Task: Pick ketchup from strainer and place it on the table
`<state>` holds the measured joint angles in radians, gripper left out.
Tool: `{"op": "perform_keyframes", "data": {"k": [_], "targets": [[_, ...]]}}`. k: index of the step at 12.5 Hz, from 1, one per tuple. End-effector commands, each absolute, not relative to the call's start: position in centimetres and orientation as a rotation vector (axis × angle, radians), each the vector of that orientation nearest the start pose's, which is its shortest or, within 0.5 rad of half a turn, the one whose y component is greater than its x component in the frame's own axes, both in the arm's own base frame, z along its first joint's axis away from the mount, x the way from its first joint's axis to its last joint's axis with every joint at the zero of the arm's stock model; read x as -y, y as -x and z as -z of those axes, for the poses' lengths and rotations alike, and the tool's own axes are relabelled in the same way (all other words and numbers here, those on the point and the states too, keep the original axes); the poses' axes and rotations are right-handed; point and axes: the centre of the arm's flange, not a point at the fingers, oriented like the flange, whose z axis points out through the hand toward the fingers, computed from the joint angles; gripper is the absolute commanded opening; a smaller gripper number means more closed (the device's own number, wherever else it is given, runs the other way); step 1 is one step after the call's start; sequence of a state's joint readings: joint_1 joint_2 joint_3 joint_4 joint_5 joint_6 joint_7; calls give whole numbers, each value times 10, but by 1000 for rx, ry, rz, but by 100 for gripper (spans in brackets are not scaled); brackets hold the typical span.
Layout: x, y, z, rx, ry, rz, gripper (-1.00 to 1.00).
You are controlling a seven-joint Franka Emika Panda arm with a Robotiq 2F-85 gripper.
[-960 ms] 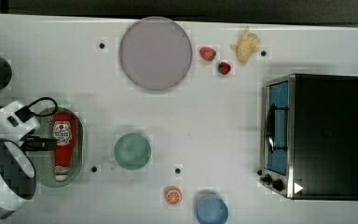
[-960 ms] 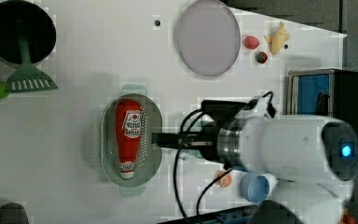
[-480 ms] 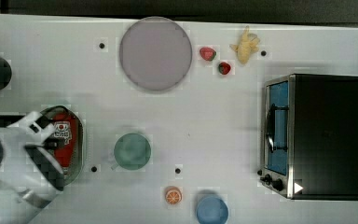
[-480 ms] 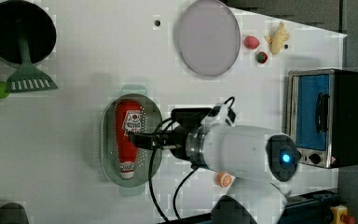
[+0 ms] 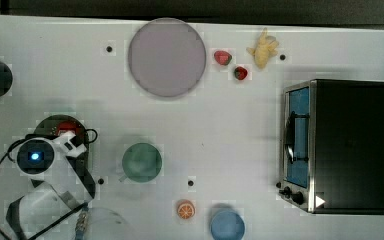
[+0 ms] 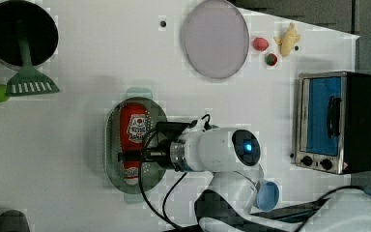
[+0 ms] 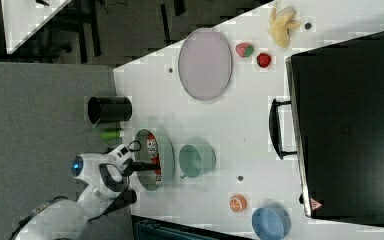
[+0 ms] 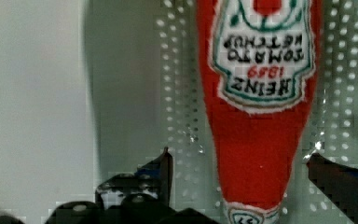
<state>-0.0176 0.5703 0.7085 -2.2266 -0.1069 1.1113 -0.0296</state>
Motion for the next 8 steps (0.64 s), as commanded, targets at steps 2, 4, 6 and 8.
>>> {"op": "perform_keyframes", "data": {"k": [2,4,6,8], "targets": [[-364,-433,-178,-158,2834,-159,100],[-362,-432,-165,-126,2856,-146,68],[-366,-432,-165,-108,2846,-108,21],[-374,-428,-173,-87,2832,-93,17]]}}
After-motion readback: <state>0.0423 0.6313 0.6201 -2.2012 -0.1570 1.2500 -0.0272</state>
